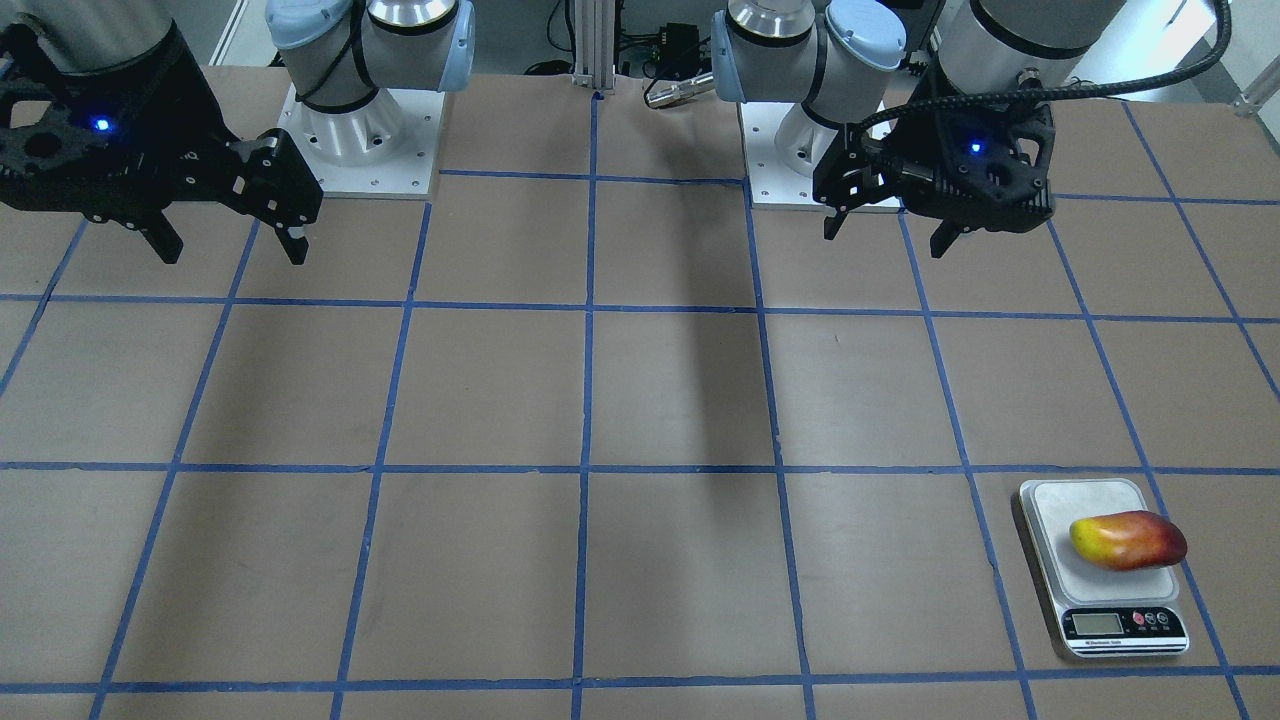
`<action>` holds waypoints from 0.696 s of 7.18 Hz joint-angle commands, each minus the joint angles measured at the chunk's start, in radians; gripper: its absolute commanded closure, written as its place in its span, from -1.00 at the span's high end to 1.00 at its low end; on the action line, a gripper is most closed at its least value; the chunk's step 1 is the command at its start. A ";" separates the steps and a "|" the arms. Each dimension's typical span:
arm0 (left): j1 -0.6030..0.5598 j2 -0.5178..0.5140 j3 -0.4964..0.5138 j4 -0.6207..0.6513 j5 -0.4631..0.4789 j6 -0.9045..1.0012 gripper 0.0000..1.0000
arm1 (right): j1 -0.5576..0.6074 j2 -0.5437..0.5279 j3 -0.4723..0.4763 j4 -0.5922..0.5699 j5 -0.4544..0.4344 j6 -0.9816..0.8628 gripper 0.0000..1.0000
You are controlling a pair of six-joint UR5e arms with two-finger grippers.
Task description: Weigh mango
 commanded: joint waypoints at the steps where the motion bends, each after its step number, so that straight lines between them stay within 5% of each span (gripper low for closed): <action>1: -0.014 -0.007 -0.004 0.071 0.001 -0.104 1.00 | 0.000 0.001 0.000 0.000 -0.001 0.000 1.00; 5: -0.014 -0.007 -0.005 0.089 0.001 -0.095 1.00 | 0.000 0.001 0.000 0.000 0.000 0.000 1.00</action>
